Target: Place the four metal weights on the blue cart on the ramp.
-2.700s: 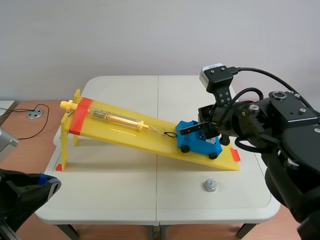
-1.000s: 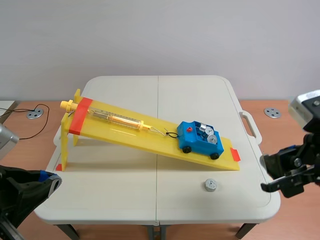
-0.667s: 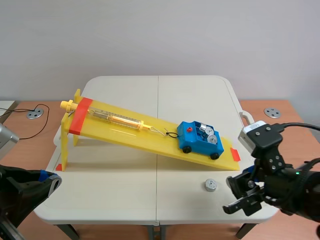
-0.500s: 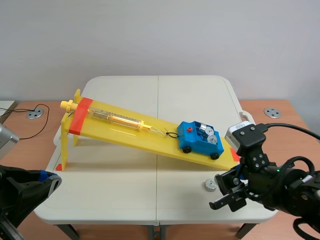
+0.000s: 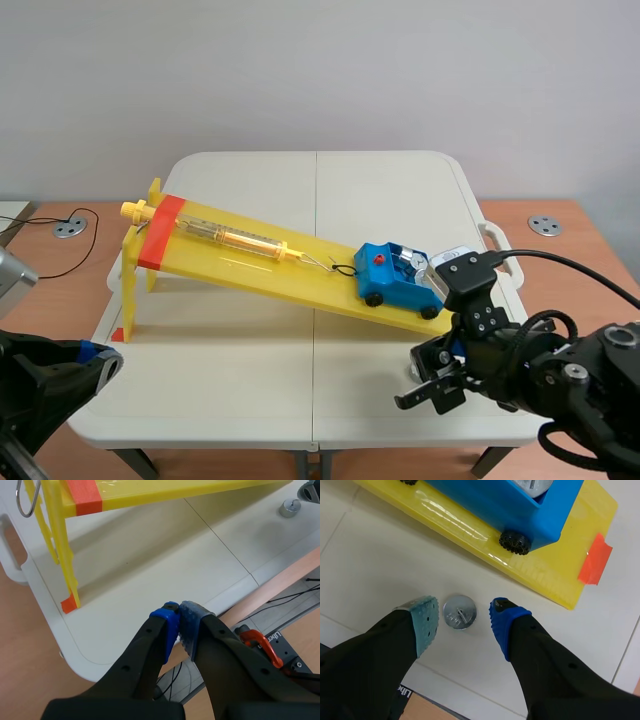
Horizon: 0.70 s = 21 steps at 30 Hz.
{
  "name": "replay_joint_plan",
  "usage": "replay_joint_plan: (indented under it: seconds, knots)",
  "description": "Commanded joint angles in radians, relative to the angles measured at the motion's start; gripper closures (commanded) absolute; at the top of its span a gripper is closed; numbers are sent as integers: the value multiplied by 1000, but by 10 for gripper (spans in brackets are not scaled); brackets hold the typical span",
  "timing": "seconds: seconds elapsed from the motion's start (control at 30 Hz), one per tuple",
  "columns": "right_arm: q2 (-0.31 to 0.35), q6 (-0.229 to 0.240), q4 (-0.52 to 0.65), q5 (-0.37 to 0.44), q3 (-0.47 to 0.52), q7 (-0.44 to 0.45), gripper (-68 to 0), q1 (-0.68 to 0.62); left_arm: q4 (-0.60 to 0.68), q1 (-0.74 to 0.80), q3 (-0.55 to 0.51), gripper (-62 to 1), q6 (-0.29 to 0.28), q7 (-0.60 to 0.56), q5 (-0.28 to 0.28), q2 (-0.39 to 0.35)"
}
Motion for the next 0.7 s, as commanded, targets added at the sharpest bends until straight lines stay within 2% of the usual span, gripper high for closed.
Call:
replay_joint_plan:
  seconds: [0.0,0.53,0.67]
  knots:
    - [2,-34,48,8,-10,143,-253,84,73,-22,-18,-51,-21,-97,-74,5]
    - [-17,-41,-48,-11,-66,164,-241,125,73,-22,-18,-51,-21,-97,-74,5]
    - [-16,-41,-70,-11,-68,164,-213,129,73,-22,-18,-51,-21,-97,-74,5]
